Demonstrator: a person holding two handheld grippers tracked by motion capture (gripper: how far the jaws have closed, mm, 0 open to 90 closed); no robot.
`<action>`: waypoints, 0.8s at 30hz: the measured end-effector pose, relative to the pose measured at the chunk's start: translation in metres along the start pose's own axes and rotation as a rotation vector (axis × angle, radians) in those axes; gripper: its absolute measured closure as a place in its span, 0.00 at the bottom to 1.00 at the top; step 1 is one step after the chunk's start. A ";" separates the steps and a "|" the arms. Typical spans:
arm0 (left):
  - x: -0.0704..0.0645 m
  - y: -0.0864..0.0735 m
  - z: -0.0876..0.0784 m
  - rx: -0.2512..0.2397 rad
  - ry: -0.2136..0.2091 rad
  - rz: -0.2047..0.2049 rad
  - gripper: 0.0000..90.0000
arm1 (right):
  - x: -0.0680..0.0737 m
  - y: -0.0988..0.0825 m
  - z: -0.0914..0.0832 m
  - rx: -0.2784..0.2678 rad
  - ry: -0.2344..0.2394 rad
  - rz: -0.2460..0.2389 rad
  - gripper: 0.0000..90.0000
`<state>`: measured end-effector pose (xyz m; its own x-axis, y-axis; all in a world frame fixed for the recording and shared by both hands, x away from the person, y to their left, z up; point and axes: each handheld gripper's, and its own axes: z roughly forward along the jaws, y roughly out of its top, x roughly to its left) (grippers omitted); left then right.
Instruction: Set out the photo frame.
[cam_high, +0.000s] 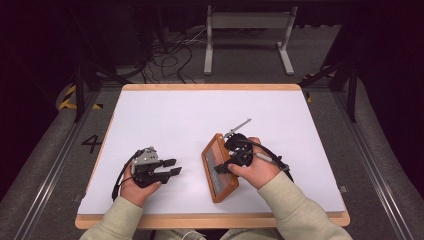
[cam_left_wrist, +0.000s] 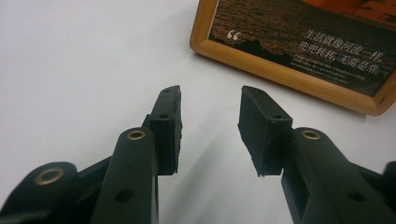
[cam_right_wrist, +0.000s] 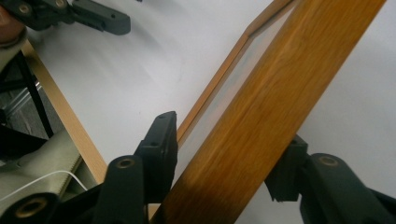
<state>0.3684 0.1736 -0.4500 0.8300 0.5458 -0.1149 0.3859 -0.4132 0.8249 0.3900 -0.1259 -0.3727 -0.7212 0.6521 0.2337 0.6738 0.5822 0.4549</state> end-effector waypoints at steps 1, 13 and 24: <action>0.000 0.000 0.000 0.000 0.000 0.001 0.66 | 0.001 -0.001 0.002 -0.004 0.002 0.013 0.57; 0.000 0.000 0.000 -0.003 0.001 0.001 0.67 | 0.000 -0.004 0.000 0.011 0.002 0.130 0.73; 0.003 -0.001 -0.003 -0.014 0.001 -0.010 0.68 | -0.003 0.006 -0.014 0.015 -0.034 0.048 0.80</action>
<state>0.3692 0.1785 -0.4497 0.8255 0.5509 -0.1229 0.3887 -0.3970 0.8314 0.3946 -0.1312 -0.3590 -0.6827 0.6951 0.2254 0.7096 0.5571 0.4314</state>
